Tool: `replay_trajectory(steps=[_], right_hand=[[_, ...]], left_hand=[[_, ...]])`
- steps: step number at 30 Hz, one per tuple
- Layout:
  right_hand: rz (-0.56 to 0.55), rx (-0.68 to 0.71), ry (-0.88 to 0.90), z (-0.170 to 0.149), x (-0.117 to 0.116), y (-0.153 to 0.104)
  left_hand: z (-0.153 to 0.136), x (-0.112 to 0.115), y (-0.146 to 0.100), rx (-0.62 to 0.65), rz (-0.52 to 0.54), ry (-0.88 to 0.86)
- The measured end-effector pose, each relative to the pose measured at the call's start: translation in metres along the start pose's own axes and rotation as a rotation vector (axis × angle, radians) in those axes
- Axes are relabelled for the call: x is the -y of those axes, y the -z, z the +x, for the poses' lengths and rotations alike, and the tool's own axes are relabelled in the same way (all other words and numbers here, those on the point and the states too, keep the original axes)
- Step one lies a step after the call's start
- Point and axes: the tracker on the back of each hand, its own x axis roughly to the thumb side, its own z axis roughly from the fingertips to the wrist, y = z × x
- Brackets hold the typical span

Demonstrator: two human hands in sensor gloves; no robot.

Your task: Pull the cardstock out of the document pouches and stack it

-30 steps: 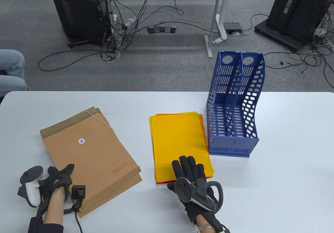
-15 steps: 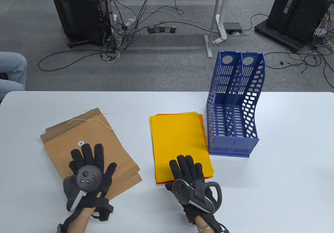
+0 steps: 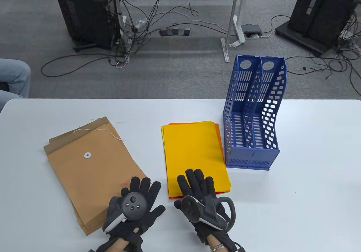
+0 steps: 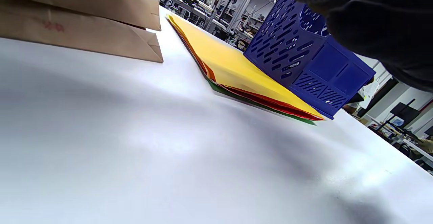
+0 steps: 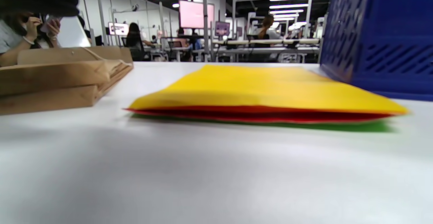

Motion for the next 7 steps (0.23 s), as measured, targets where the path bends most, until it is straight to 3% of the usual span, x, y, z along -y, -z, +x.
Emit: replay_trajectory(steps=[7], right_hand=[[-0.004,0.001,0.009,-0.0011,-0.0004,0.0001]], left_hand=[[-0.0014,0.0002,-0.0023,-0.003,0.022,0.006]])
